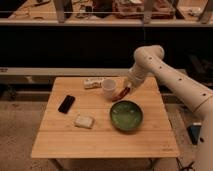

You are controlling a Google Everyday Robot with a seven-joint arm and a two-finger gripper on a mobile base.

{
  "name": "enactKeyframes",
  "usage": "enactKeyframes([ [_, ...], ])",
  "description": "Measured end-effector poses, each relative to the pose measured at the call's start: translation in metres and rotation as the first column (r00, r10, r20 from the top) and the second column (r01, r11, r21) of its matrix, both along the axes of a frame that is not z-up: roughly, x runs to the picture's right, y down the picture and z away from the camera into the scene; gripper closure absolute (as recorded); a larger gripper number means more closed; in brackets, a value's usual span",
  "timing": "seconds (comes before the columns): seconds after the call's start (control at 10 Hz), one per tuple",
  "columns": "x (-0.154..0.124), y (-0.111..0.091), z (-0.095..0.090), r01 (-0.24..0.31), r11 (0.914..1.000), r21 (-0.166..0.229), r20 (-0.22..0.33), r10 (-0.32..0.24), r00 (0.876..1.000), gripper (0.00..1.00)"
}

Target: Place the pepper in the ceramic cup

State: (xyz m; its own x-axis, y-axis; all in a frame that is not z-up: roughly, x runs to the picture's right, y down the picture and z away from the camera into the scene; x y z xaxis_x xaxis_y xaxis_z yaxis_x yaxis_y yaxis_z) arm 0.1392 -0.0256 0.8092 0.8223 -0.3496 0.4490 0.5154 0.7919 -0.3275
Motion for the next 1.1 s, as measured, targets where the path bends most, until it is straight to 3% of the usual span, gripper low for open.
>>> enactKeyframes([
  [0.1,0.001,-0.020,0.003,-0.064,0.9980,0.003,-0.002,0.064,0.998,0.79],
  [0.3,0.011,-0.064,0.009,-0.212,0.9770,0.017,-0.015,0.213,0.977,0.79],
  [0.5,0.010,-0.087,0.013,-0.274,0.9611,0.033,-0.025,0.275,0.961,0.79],
  [0.6,0.004,-0.099,0.018,-0.298,0.9536,0.045,-0.032,0.299,0.954,0.79],
  [0.8,0.001,-0.107,0.024,-0.312,0.9473,0.074,-0.048,0.316,0.948,0.79],
  [1.1,-0.001,-0.106,0.031,-0.295,0.9475,0.123,-0.082,0.306,0.948,0.79],
])
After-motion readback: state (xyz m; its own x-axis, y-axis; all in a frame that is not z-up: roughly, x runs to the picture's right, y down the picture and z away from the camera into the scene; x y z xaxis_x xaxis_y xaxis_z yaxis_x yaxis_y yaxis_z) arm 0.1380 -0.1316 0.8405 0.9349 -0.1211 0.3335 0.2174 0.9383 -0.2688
